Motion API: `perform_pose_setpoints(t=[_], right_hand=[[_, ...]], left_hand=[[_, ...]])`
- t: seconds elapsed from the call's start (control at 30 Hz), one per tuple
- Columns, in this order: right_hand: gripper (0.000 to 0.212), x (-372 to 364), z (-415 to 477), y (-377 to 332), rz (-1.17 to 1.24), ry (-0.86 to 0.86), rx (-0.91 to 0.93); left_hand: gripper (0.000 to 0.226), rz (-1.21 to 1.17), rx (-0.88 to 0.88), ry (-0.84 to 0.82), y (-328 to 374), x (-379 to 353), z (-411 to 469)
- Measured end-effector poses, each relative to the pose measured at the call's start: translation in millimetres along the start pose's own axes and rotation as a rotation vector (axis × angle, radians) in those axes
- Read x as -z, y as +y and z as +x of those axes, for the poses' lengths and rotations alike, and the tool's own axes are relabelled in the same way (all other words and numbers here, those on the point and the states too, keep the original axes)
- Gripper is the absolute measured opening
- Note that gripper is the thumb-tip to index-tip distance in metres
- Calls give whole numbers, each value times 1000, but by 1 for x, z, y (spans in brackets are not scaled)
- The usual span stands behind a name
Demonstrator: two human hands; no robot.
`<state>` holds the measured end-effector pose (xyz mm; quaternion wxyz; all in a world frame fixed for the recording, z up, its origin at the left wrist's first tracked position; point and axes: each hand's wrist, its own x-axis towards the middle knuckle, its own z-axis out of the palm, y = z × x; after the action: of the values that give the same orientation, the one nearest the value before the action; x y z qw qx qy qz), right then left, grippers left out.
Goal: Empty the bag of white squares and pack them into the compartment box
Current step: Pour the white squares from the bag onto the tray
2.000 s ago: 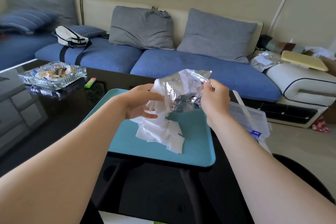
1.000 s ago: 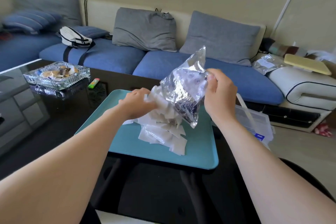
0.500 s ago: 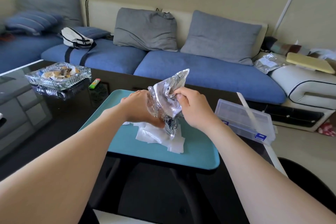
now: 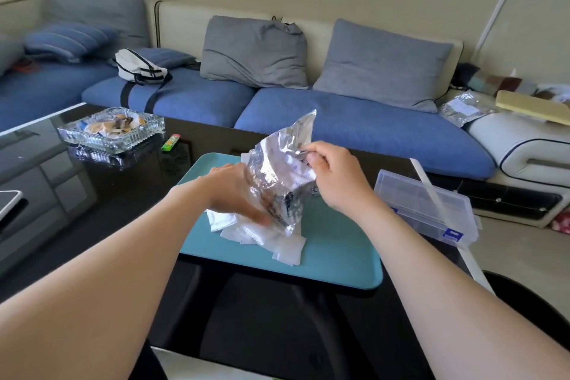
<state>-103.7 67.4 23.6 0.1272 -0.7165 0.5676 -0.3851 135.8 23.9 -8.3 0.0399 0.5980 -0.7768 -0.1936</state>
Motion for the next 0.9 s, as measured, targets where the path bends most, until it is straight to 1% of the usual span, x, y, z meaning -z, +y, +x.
perform_pose_setpoints(t=[0.07,0.13,0.2,0.23,0.3,0.33,0.37,0.4,0.47,0.53,0.57,0.63,0.77,0.8,0.9], right_hand=[[30,10,4,1,-23,98,9],[31,20,4,2,-56,174,6],[32,27,2,2,-98,251,-24],[31,31,1,2,-121,287,-36],[31,34,-2,1,-149,326,-37],[32,36,-3,1,-159,333,-39],[33,38,-3,0,-170,338,-48],[35,40,-3,-1,-180,347,-57],[37,45,-4,-3,-194,371,-64],[39,48,-5,-4,-196,407,-71],[38,50,-5,-4,-195,428,-80],[38,53,-5,-4,-196,452,-96],[41,61,-5,-1,-222,490,-86],[41,63,-6,0,-225,508,-83],[36,70,-8,3,-261,551,-98]], left_hand=[[142,43,44,-52,1,1,-3],[135,81,83,-62,7,2,-6],[129,116,85,-16,17,3,-7],[135,114,73,11,22,3,-7],[153,70,26,58,28,0,-5],[157,46,-12,85,30,-2,-3],[157,32,-53,112,34,-3,-2],[152,28,-90,135,38,-5,-2],[133,12,-136,172,49,-6,0],[110,-58,-157,212,59,-6,1],[103,-117,-161,224,63,-6,2],[99,-216,-157,220,67,-10,5],[113,-268,-183,197,79,-13,6],[112,-272,-194,199,81,-13,6],[77,-236,-217,205,85,-16,8]])
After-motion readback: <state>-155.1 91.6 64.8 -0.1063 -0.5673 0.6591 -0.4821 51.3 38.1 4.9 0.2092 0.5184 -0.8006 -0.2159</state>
